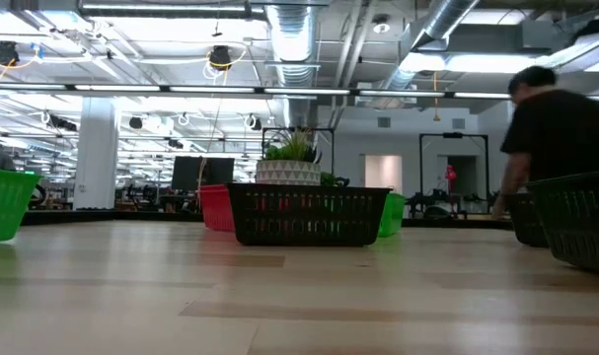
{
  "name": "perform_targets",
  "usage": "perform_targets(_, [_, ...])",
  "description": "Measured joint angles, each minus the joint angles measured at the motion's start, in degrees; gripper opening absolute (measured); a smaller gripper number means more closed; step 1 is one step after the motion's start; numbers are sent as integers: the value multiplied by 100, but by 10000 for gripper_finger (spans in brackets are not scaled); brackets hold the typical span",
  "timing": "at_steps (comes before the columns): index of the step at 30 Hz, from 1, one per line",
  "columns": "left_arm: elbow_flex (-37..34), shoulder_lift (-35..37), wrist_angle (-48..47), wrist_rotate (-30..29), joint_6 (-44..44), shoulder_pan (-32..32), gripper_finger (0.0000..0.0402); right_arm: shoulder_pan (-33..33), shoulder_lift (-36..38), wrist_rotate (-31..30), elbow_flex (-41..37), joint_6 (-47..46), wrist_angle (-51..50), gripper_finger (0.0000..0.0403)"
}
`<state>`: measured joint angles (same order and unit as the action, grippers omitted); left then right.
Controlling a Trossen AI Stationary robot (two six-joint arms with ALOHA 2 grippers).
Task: Stack baskets by color
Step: Stack the bottom red bin on the top red bins
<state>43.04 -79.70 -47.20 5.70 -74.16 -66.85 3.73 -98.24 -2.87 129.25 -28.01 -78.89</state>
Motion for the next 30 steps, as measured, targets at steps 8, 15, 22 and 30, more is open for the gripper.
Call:
perform_targets(8, [751, -2, -854, 55, -17, 79, 1, 0, 0, 4, 0, 28, 0, 172])
perform_targets(15, [1693, -2, -2003, 156, -165, 180, 0, 0, 0, 4, 2, 151, 2, 168])
perform_targets(22, [2838, -2, -2798, -14, -635, 199, 0, 0, 0, 4, 2, 150, 4, 168])
perform_targets(30, [4008, -2, -4075, -1362, -1893, 584, 0, 77, 0, 1, 7, 47, 7, 168])
